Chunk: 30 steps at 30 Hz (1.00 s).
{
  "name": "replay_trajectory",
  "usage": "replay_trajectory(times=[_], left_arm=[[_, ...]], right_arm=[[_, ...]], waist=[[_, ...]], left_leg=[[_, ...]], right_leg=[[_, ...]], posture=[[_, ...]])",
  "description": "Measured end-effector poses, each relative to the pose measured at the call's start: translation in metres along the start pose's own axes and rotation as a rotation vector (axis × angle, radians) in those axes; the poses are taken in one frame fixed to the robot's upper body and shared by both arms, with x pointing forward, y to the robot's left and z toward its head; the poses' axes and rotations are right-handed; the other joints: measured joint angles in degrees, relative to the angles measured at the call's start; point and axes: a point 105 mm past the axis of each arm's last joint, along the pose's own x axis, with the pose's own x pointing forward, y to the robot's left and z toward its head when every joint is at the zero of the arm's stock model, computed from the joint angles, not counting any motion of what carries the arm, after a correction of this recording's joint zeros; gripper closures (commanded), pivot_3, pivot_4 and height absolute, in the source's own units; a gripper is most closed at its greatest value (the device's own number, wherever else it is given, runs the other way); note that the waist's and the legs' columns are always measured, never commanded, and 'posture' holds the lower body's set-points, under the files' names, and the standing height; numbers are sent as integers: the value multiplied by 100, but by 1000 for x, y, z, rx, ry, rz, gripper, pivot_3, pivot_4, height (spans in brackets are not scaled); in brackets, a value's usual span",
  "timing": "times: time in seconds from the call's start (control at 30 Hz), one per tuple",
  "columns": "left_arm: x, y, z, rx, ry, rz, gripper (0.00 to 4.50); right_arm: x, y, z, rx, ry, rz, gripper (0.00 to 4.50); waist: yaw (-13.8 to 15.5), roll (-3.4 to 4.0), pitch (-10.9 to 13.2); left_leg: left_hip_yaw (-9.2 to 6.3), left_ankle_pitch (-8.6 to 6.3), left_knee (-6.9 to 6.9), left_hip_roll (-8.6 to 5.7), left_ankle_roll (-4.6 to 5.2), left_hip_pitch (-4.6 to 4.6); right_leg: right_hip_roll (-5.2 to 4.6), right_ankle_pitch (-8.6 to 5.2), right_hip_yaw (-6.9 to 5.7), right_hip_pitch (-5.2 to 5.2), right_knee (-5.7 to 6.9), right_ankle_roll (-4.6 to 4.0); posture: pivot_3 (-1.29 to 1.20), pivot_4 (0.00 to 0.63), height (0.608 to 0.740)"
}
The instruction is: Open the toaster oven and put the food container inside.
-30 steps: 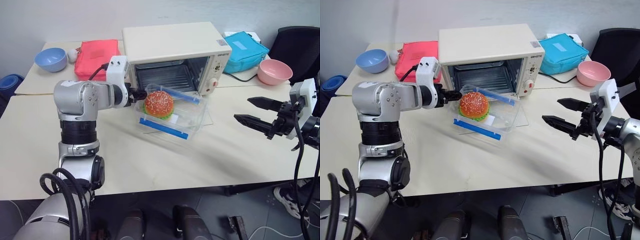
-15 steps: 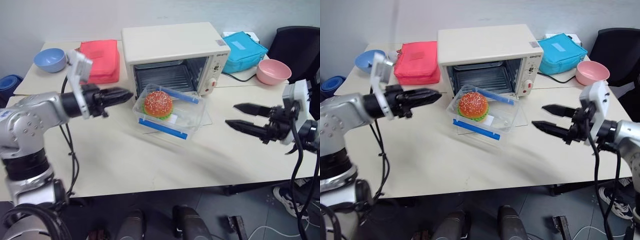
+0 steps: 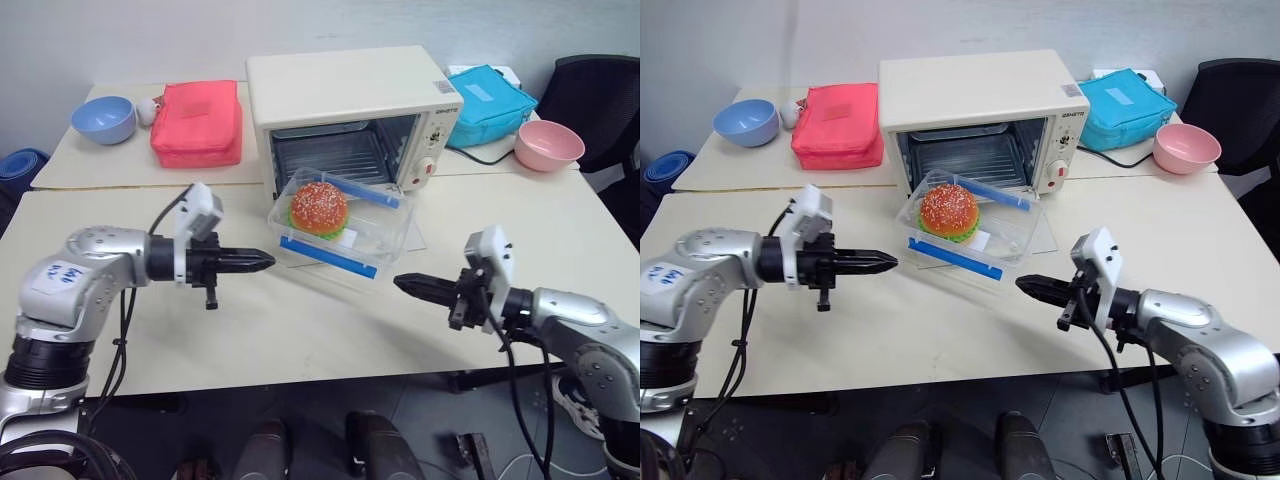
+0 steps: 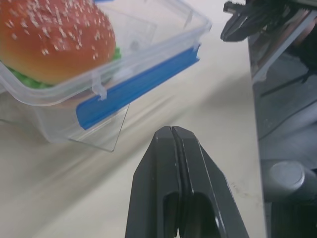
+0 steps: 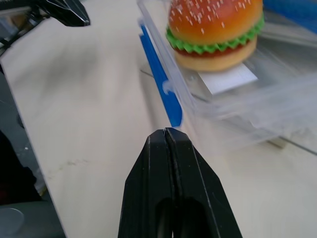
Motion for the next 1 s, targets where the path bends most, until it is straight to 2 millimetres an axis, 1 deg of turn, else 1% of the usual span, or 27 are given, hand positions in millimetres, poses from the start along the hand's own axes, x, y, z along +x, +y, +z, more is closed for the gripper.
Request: replay_trajectory(times=[0.07,0.17,0.3,0.37,0.5,0.57,0.63,0.67,0.77,0.83,0.87,0.93,1.0], left_arm=[[13,9,-1,3,-1,28,4500],[24,17,1,11,-16,54,4500],[37,26,5,3,-54,90,4500],[45,27,8,-3,-80,102,4500],[53,27,15,-13,-118,123,4500],[54,25,17,-9,-123,128,4500],[53,22,19,-4,-130,131,4500],[53,21,19,-8,-129,129,4500],[46,19,15,-25,-132,136,4500],[42,21,10,-37,-120,148,4500],[40,21,10,-39,-117,150,4500],[40,19,12,-31,-122,142,4500],[40,17,13,-24,-124,134,4500]], right_arm=[[7,-10,-2,-3,7,-36,4472],[16,-19,0,-29,9,-59,4472],[27,-45,5,-66,-2,-148,4472],[31,-59,12,-86,-22,-203,4472],[38,-76,24,-116,-52,-259,4472],[38,-82,27,-130,-47,-281,4472],[36,-82,26,-135,-41,-274,4472],[33,-81,22,-139,-26,-265,4472],[14,-71,0,-155,64,-199,4472],[5,-58,-11,-145,108,-131,4472],[4,-48,-14,-135,117,-79,4472],[4,-28,-11,-125,108,14,4472],[8,-12,-4,-122,79,87,4472]], waist=[[1,0,0],[0,0,0],[-11,0,0],[-10,0,0],[-16,0,0],[-14,0,0],[-12,0,0],[-11,0,0],[17,0,0],[7,0,0],[1,0,0],[-28,0,0],[-35,0,0]], left_leg=[[2,1,5,-1,2,-4],[2,1,5,0,3,-3],[4,1,6,-1,3,-3],[5,1,6,-1,2,-4],[6,1,6,0,1,-4],[5,2,4,0,0,-4],[5,2,3,1,0,-5],[5,2,3,1,0,-5],[3,-1,5,0,4,-9],[6,-4,9,-2,11,-10],[6,-5,12,-2,13,-8],[9,-5,11,0,11,-2],[8,-1,8,5,5,4]], right_leg=[[2,1,-1,-2,2,2],[4,1,-2,-4,4,2],[4,1,-1,-6,6,2],[4,1,0,-7,10,2],[4,2,0,-8,16,3],[4,2,-1,-9,19,3],[4,2,-1,-8,26,3],[4,2,-1,-8,26,3],[1,2,-3,-4,19,3],[1,5,0,-3,12,8],[1,5,0,-1,7,8],[4,5,6,-1,3,8],[9,4,5,-1,6,8]], posture=[[0,150,740],[0,150,740],[0,150,740],[0,150,740],[0,150,740],[0,150,740],[0,150,740],[0,150,740],[0,150,740],[0,150,740],[0,150,740],[0,150,740],[0,150,740]])
